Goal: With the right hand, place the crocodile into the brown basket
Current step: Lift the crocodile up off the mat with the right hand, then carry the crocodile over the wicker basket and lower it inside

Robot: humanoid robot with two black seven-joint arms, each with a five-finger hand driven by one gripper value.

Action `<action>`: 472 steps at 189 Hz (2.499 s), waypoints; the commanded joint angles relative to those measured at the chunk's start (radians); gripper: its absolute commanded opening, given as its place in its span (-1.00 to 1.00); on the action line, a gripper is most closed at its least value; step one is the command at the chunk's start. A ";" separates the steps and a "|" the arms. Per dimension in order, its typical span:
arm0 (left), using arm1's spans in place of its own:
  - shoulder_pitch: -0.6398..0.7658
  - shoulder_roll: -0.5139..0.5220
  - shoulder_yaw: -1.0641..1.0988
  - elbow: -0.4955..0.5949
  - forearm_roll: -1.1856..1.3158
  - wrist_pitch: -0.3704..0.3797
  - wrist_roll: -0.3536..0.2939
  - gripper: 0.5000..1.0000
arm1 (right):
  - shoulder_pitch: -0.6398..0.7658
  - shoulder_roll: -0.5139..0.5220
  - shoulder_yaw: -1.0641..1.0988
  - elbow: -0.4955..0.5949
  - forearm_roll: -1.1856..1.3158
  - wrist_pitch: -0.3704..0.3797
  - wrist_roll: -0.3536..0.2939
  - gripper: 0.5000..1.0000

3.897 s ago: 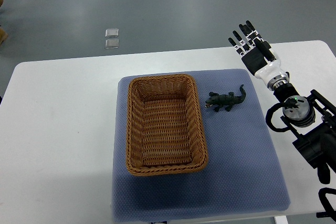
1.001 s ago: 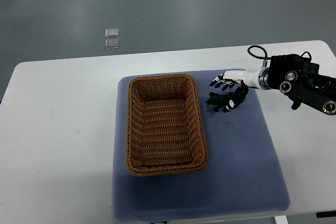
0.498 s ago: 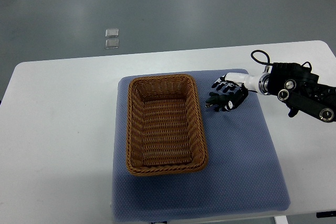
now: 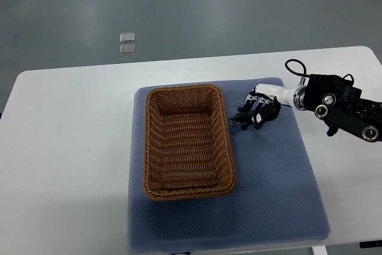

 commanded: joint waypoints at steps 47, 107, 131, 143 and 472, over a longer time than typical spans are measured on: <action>0.000 0.000 0.000 0.000 0.000 0.000 0.000 1.00 | 0.010 -0.014 0.002 0.002 0.005 0.002 0.000 -1.00; 0.000 0.000 0.001 -0.001 0.001 -0.001 0.000 1.00 | 0.059 -0.055 0.004 0.005 0.017 0.011 0.000 -1.00; 0.000 0.000 0.001 -0.003 0.001 -0.001 0.000 1.00 | 0.088 -0.078 0.004 0.010 0.018 0.016 0.000 -1.00; 0.000 0.000 0.001 -0.009 0.000 -0.001 0.000 1.00 | 0.100 -0.094 0.004 0.013 0.020 0.026 0.000 -1.00; -0.002 0.000 0.001 -0.028 0.001 -0.001 0.001 1.00 | 0.172 0.205 -0.058 0.097 0.110 0.105 0.011 -1.00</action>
